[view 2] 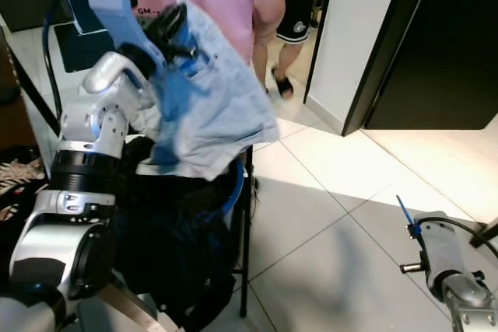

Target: Hang hanger

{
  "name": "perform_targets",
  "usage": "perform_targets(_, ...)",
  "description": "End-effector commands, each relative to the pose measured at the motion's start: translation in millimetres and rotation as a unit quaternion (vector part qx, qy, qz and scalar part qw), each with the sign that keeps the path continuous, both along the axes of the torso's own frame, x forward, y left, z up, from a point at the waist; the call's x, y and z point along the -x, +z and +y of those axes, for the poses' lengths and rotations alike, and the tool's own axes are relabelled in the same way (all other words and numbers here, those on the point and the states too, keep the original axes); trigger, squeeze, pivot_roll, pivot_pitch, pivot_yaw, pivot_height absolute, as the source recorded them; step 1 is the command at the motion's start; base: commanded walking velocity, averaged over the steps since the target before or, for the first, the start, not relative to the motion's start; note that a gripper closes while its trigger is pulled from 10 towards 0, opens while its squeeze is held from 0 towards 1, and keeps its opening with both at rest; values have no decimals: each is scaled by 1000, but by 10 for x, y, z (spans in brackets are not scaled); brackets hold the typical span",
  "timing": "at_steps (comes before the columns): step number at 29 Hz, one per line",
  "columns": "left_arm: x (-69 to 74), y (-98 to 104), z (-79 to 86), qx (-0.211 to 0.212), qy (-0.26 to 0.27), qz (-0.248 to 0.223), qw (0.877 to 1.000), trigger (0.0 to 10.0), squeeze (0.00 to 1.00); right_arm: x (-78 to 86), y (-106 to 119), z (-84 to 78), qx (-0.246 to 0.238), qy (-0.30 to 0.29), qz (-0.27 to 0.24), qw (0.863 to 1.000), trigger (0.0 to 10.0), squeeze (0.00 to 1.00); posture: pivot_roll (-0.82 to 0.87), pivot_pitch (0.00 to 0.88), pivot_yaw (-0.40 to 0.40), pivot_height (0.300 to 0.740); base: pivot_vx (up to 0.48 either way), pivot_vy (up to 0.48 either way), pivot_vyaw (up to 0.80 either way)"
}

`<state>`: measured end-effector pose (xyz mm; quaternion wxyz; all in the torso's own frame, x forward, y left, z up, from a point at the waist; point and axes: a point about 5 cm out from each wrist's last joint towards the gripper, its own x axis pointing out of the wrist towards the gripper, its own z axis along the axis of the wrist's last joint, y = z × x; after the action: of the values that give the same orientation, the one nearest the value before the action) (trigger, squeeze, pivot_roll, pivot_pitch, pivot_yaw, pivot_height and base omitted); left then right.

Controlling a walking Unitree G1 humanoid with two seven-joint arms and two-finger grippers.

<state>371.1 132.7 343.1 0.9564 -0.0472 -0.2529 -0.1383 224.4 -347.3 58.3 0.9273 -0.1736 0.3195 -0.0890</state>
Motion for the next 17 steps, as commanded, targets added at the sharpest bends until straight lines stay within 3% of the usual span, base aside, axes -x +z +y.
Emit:
perform_targets(1, 58, 49, 15, 5, 34, -6, 999, 0, 0, -1, -14, -19, -3, -11, -8, 1000, 10000, 0, -113, 0, -4, 740, 0, 0, 0)
perform_targets(4, 75, 55, 26, 4, 45, -5, 999, 0, 0, -11, -10, -23, -4, -12, -11, 1000, 10000, 0, -113, 0, -4, 740, 0, 0, 0)
perform_targets(8, 85, 39, 174, 11, 98, 1, 995, 0, 0, -64, -1, -11, -8, -15, -24, 1000, 10000, 0, -107, 0, 5, 740, 0, 0, 0)
perform_targets(10, 85, 64, 310, 45, 126, 11, 991, 0, 0, -128, 19, 18, -17, -18, -45, 999, 10000, 0, -101, 0, 18, 740, 0, 0, 0)
perform_targets(17, 86, 84, 290, 72, 108, 22, 991, 0, 0, -203, 56, 42, -21, -20, -67, 997, 10000, 0, -100, 0, 30, 740, 0, 0, 0)
